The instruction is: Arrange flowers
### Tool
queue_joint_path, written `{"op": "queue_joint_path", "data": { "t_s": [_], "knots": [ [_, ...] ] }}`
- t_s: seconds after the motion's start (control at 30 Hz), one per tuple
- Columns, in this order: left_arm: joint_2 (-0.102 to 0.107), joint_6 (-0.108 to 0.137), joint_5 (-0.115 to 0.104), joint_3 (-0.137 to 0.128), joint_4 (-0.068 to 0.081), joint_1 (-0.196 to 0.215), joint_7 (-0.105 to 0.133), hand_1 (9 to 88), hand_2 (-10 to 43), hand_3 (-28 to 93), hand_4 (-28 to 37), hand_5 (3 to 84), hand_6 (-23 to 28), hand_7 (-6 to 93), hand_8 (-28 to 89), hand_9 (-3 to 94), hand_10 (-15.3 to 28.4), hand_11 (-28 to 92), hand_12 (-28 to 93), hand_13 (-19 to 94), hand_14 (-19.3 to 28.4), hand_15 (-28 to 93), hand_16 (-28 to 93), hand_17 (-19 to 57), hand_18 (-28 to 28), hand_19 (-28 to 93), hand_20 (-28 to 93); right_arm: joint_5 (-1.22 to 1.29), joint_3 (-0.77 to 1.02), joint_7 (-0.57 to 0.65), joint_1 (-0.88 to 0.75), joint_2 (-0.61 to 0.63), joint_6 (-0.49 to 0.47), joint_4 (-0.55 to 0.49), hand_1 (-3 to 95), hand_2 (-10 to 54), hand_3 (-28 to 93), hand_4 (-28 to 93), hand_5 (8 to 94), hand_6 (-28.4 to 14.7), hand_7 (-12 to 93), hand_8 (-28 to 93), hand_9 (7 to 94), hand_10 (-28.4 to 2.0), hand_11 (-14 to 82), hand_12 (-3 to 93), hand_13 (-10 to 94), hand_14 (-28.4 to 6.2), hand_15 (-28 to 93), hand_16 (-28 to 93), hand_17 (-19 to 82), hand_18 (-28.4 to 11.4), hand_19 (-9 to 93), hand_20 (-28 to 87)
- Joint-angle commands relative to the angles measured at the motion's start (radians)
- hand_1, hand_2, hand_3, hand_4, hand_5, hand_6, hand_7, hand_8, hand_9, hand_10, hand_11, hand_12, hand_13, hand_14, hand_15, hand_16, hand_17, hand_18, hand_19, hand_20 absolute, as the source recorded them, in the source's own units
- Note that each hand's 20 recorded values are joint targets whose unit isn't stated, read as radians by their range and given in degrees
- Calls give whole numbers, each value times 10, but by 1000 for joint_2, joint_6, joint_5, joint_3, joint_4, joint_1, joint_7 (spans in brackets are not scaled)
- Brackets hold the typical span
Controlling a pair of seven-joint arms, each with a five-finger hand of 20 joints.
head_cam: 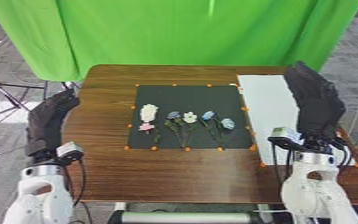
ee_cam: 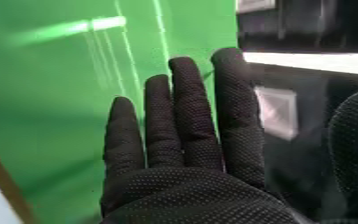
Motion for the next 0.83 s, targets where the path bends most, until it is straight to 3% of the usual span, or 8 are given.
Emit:
{"op": "queue_joint_path", "data": {
  "t_s": [0.03,0.13,0.2,0.27,0.37,0.43,0.63,0.83],
  "knots": [
    [-21,-65,152,-2,-40,0,-25,250,0,645,-207,552,21,142,-84,600,154,174,64,416,175,121,-32,82,108,71,148,-212,49,58,27,-43,-104,-5,79,46,758,-183,572,-3,126,-96,549,-145,69,114,315,-91,128,-12,175,-114,6,209],
    [-17,-102,234,-9,-47,-6,-30,250,0,644,-207,549,21,139,-83,596,152,172,64,411,176,119,-31,80,107,69,147,-218,48,53,61,-66,-178,11,77,49,752,-178,549,-3,115,-91,525,-145,65,114,289,-104,122,-11,164,-123,8,212],
    [-29,-125,253,0,-45,-21,-24,250,0,643,-206,549,22,138,-82,592,153,172,65,408,175,118,-31,78,106,68,146,-176,18,17,70,-77,-141,23,78,49,749,-177,551,-5,114,-89,528,-148,68,115,294,-107,124,-8,165,-126,8,212],
    [-37,-115,266,19,-38,-38,0,251,0,642,-206,548,22,137,-80,590,154,172,67,406,175,117,-29,78,107,66,145,-126,10,2,79,-90,-154,33,78,50,747,-175,559,-6,114,-88,534,-148,69,115,301,-108,126,-5,168,-128,10,212],
    [-37,-112,301,26,-35,-49,8,252,-1,642,-204,548,24,136,-80,588,154,172,67,407,175,117,-29,77,107,65,144,-41,-1,1,87,-96,-179,39,78,50,746,-173,564,-6,113,-87,539,-148,69,114,307,-106,127,-2,172,-126,11,213],
    [-30,-127,302,22,-31,-55,3,252,-1,642,-204,548,25,135,-79,588,156,172,68,408,175,117,-28,77,107,65,143,-34,-3,-5,90,-93,-188,41,77,51,744,-172,560,-5,111,-87,539,-148,68,114,307,-106,127,-1,173,-124,11,213],
    [-25,-128,251,23,-24,-67,14,253,-3,642,-202,548,25,136,-78,584,157,170,68,407,174,117,-28,76,106,62,142,-72,-10,-11,95,-94,-203,47,71,50,747,-169,534,-3,98,-84,519,-147,64,113,302,-105,122,1,171,-121,9,213],
    [-22,-134,242,9,-26,-57,6,253,-4,642,-201,546,26,135,-78,583,156,171,69,404,173,116,-28,74,106,62,141,-72,-16,-8,98,-96,-210,52,69,49,748,-169,532,-2,98,-82,518,-147,65,112,301,-108,120,4,169,-122,9,213]
  ]
}}
